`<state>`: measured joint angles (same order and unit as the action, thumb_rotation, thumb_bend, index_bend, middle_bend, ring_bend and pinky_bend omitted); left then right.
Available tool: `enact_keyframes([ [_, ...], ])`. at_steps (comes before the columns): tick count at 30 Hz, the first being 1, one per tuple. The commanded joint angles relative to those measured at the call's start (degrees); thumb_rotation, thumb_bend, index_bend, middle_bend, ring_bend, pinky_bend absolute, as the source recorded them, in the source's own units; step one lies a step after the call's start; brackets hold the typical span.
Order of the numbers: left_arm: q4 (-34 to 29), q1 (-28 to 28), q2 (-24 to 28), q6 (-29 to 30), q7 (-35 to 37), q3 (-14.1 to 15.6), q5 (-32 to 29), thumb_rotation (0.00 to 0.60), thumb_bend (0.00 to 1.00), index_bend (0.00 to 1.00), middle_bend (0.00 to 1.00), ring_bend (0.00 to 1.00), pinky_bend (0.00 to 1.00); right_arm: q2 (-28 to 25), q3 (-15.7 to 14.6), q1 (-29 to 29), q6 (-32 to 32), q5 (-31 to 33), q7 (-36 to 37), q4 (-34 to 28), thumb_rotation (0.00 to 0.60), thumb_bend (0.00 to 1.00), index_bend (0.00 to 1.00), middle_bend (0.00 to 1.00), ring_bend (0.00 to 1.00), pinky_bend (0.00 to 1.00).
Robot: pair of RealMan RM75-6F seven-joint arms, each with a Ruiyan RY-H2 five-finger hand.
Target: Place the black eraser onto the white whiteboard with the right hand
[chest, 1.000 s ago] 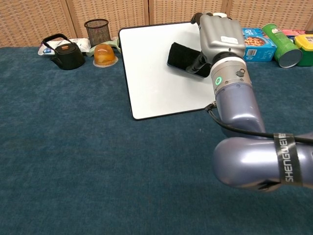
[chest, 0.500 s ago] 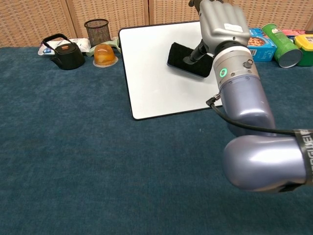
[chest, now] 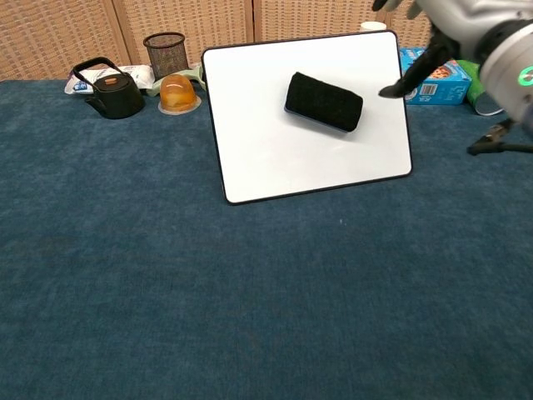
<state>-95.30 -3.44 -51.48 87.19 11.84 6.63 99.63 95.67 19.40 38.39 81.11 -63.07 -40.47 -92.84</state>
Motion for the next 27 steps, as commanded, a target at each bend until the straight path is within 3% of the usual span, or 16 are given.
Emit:
enact_keyframes([
  [1,-0.2,0.0,-0.1,-0.2,-0.5,0.0,-0.2,0.6,0.07,0.0,0.0,0.0,0.05,-6.9,-2.8,-3.4,-1.2,-2.4,0.9,-4.8,0.6,0.0,0.24,0.22,0.25,0.39],
  [7,-0.7,-0.1,-0.4,-0.7,-1.8,-0.2,-0.7,0.6,0.07,0.0,0.0,0.0,0.05,-13.9,-6.2,-6.7,-1.0,-8.7,7.5,-5.2,0.6,0.0,0.27,0.23,0.25,0.38],
  [11,-1.3,-0.2,-0.9,-1.4,-3.8,-0.3,-1.1,0.6,0.07,0.0,0.0,0.0,0.05,-20.0,-11.7,-11.4,0.4,-15.4,16.2,-0.8,0.6,0.0,0.27,0.24,0.25,0.38],
  [16,-1.7,-0.1,-1.3,-1.7,-5.5,-0.5,-1.5,0.6,0.07,0.0,0.0,0.0,0.05,-24.5,-15.8,-16.6,3.0,-17.9,20.7,1.1,0.6,0.0,0.28,0.25,0.26,0.36],
  [21,-2.1,0.0,-1.9,-1.8,-7.1,-0.8,-2.0,0.6,0.07,0.0,0.0,0.0,0.05,-26.9,-17.4,-20.3,5.2,-18.5,23.1,0.9,0.6,0.0,0.28,0.23,0.23,0.34],
  [27,-2.7,0.4,-2.6,-1.5,-9.5,-0.8,-2.0,0.6,0.07,0.0,0.0,0.0,0.05,-27.3,-17.9,-26.7,13.0,-19.3,25.5,2.6,0.6,0.0,0.28,0.2,0.2,0.25],
])
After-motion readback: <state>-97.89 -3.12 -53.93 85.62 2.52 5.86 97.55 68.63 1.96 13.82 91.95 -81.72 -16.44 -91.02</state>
